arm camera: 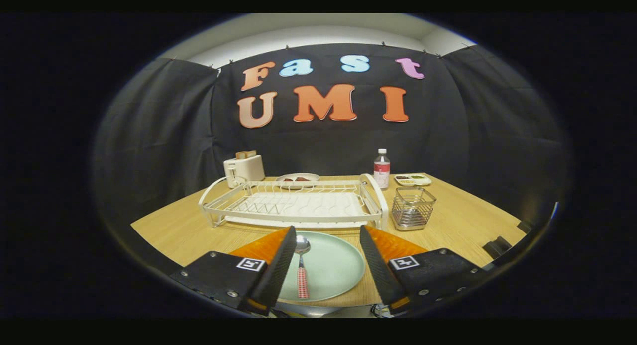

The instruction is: Take the plate from the dish rack, then take the spoon from the basket and place it into the plate.

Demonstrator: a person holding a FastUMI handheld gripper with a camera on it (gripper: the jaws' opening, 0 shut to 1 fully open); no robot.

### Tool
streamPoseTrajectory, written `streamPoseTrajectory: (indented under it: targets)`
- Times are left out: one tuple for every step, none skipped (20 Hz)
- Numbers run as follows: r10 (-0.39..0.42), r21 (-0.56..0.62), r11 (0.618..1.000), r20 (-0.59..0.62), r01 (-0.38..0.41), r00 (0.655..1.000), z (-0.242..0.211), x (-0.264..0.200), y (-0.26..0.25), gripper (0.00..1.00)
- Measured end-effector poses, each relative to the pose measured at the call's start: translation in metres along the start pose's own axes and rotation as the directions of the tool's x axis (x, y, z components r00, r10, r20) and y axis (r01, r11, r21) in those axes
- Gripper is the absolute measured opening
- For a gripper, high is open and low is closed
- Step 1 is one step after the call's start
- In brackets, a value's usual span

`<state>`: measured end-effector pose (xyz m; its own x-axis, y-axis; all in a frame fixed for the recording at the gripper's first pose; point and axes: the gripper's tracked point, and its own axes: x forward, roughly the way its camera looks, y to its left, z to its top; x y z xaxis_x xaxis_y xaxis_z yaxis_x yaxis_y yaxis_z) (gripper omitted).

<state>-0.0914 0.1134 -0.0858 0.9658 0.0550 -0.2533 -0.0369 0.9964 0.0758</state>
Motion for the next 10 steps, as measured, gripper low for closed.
streamPoseTrajectory:
  targets:
    - [-0.004,0.005,1.0,0.007,0.004,1.0,0.006,0.001,-0.005,0.81]
    - [-0.013,0.003,1.0,0.011,0.013,1.0,0.011,0.001,-0.011,0.9]
    - [-0.021,-0.002,1.0,0.006,0.021,1.0,0.015,0.002,-0.017,0.95]
    - [-0.031,-0.007,0.999,0.006,0.031,0.999,0.02,0.002,-0.024,0.98]
    - [-0.042,-0.018,0.999,0.011,0.042,0.999,0.027,0.002,-0.03,0.98]
    - [-0.058,-0.03,0.998,0.023,0.059,0.998,0.034,0.003,-0.039,0.98]
    - [-0.078,-0.038,0.996,0.036,0.079,0.996,0.042,0.002,-0.049,0.98]
    - [-0.094,-0.039,0.995,0.049,0.096,0.994,0.05,0.003,-0.057,0.98]
    - [-0.109,-0.035,0.993,0.058,0.111,0.992,0.056,0.003,-0.066,0.98]
    - [-0.122,-0.028,0.992,0.067,0.124,0.99,0.062,0.003,-0.073,0.98]
